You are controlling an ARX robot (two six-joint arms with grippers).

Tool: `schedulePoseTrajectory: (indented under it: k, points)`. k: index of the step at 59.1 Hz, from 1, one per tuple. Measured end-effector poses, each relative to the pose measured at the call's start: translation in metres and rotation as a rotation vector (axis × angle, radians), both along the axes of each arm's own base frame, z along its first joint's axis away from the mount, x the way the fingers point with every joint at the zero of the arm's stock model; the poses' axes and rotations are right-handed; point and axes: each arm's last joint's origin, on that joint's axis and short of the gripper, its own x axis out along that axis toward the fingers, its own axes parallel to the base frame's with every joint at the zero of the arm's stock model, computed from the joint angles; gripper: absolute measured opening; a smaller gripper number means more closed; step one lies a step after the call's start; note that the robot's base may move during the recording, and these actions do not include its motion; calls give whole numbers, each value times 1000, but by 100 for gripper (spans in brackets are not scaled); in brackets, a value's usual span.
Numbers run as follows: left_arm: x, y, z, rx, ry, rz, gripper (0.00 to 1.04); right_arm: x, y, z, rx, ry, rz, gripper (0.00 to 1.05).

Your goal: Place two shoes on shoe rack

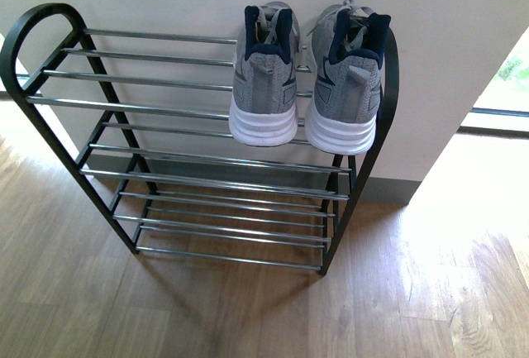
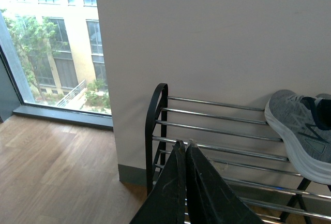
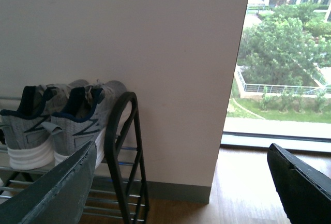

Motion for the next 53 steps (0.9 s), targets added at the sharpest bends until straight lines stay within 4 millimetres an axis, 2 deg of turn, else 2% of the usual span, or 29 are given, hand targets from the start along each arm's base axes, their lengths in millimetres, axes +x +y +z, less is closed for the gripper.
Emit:
schedulePoseTrajectory:
  k: [14,24,27,29,53]
  points:
    - [0,0,0,0,0,0,39,0,0,0,0,0,0,96]
    - [0,0,0,0,0,0,76,0,0,0,0,0,0,96]
    - [0,0,0,0,0,0,91,0,0,0,0,1,0,96]
    - [0,0,0,1,0,0,97,0,0,0,0,0,0,96]
    - [0,0,0,2,-1,0,95,0,0,0,0,0,1,96]
